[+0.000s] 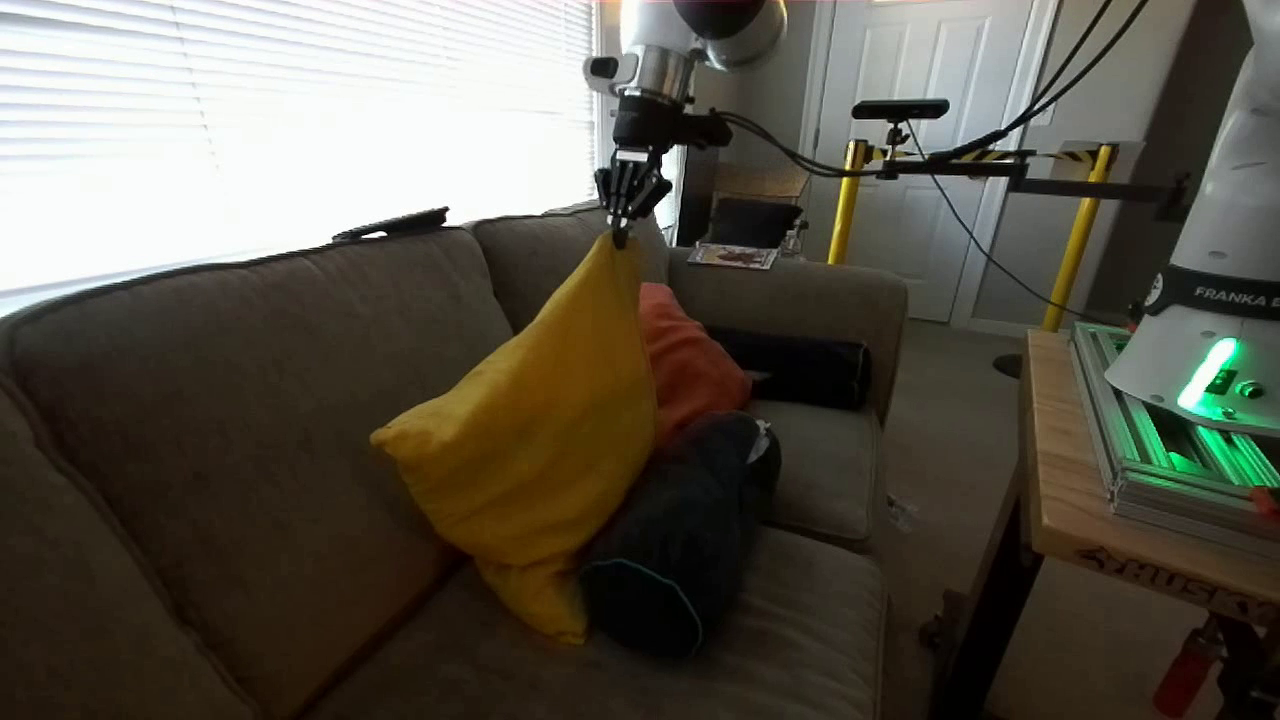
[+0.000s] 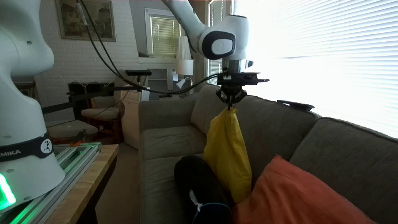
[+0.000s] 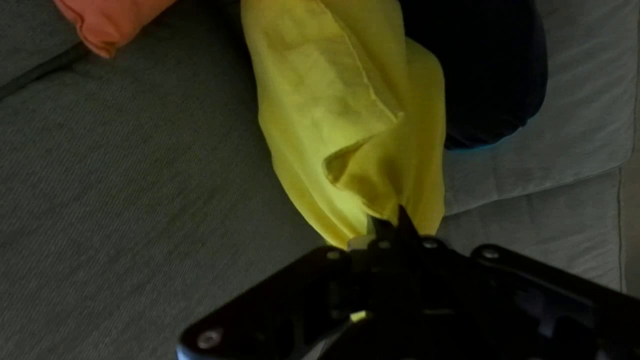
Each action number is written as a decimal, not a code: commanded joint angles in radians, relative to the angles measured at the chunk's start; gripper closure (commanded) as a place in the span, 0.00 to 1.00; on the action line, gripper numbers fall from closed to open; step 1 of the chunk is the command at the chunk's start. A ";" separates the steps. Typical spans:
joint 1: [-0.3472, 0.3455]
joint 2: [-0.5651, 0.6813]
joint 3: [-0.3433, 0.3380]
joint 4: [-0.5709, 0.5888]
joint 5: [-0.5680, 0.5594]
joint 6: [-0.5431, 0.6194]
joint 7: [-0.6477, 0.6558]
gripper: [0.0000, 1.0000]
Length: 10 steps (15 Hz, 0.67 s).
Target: Move the yellow pillow to the right, then the orange pillow to the left
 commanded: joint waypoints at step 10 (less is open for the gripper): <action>0.053 -0.450 -0.182 -0.141 0.345 0.072 -0.018 0.99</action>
